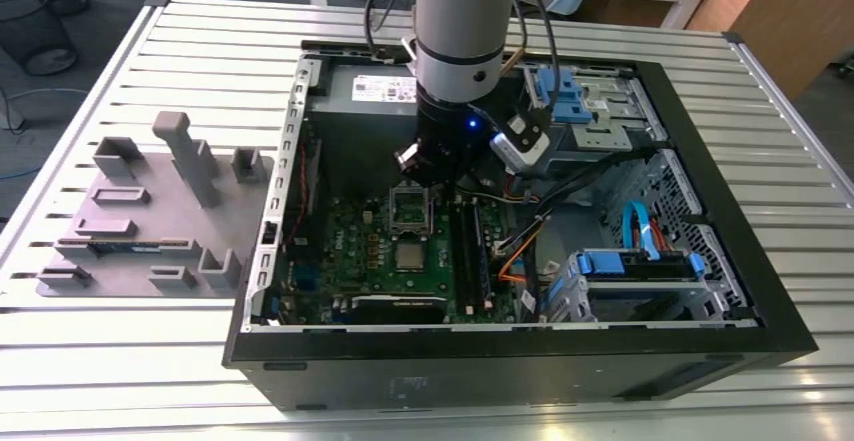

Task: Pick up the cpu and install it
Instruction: 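Close the cpu cover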

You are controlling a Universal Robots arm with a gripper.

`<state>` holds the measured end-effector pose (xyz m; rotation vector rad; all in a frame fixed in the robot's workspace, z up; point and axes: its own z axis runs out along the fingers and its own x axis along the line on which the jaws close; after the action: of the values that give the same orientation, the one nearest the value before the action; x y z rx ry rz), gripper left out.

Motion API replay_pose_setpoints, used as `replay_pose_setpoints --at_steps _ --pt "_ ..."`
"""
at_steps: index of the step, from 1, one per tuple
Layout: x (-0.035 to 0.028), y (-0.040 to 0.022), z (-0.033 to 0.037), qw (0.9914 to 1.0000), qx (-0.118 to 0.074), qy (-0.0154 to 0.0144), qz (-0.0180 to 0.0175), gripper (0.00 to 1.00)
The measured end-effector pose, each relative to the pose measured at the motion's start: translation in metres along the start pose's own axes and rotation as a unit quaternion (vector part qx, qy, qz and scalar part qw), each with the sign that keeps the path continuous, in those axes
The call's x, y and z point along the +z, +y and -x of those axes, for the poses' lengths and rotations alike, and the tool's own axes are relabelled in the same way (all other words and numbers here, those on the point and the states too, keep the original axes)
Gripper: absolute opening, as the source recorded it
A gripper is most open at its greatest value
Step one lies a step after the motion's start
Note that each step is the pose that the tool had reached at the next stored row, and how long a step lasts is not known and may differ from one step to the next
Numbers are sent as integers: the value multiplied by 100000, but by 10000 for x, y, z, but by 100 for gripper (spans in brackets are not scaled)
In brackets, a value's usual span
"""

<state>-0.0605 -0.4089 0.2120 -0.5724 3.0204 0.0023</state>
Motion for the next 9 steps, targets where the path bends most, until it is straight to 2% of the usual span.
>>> replay_pose_setpoints --at_steps 2,3,4,9 --pt "1 0 0 99994 63 -394 973 11" --pt "0 0 0 99991 85 -489 1239 11" --pt "0 0 -1 99989 99 -544 1380 11" --pt "29 0 -2 99988 98 -563 1412 11"
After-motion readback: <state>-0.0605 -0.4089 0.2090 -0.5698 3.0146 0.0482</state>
